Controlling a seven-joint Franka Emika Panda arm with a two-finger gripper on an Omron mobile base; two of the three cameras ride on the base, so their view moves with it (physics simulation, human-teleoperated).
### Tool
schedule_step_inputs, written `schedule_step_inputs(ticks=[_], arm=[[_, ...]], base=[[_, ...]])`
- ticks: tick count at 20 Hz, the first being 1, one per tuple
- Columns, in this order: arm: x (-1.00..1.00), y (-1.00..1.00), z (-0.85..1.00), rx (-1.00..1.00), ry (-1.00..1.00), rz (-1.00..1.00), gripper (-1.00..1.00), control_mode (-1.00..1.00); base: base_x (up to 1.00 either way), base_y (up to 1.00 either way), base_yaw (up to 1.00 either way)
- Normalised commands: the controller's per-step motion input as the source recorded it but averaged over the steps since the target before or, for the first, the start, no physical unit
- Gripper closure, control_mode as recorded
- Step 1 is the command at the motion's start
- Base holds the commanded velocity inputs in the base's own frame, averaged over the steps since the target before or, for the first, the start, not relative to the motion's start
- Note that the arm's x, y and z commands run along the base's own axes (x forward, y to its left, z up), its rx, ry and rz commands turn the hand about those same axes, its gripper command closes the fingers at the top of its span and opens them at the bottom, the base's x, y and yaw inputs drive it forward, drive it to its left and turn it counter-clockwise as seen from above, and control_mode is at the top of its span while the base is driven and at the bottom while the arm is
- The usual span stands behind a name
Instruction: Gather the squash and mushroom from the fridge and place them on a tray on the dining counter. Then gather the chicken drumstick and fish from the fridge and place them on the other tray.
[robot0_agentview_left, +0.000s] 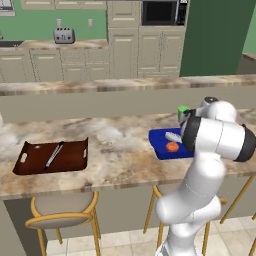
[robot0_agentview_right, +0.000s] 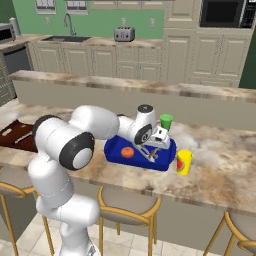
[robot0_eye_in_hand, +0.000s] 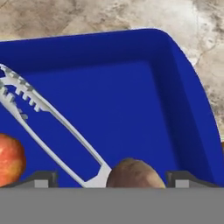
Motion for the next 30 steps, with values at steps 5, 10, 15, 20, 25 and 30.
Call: schedule_step_inputs(ticks=[5, 10, 15, 20, 25, 30], arm=[[-0.18, 0.02, 0.36, 0.0, -0.11, 0.0, -1.0, -1.0], [-0.4, 0.31, 0.52, 0.0, -0.16, 0.0, -1.0, -1.0], [-0.49, 0.43, 0.56, -0.01, -0.09, 0.0, -1.0, -1.0], [-0.5, 0.41, 0.6, 0.0, -0.02, 0.0, -1.0, -1.0], [-0.58, 0.41, 0.57, 0.0, 0.0, 0.0, -1.0, -1.0], [-0.61, 0.47, 0.48, -0.01, 0.0, 0.0, -1.0, -1.0]], base=[[0.0, 0.0, 0.0], [0.0, 0.0, 0.0], [0.0, 0.0, 0.0], [0.0, 0.0, 0.0], [0.0, 0.0, 0.0], [0.0, 0.0, 0.0]])
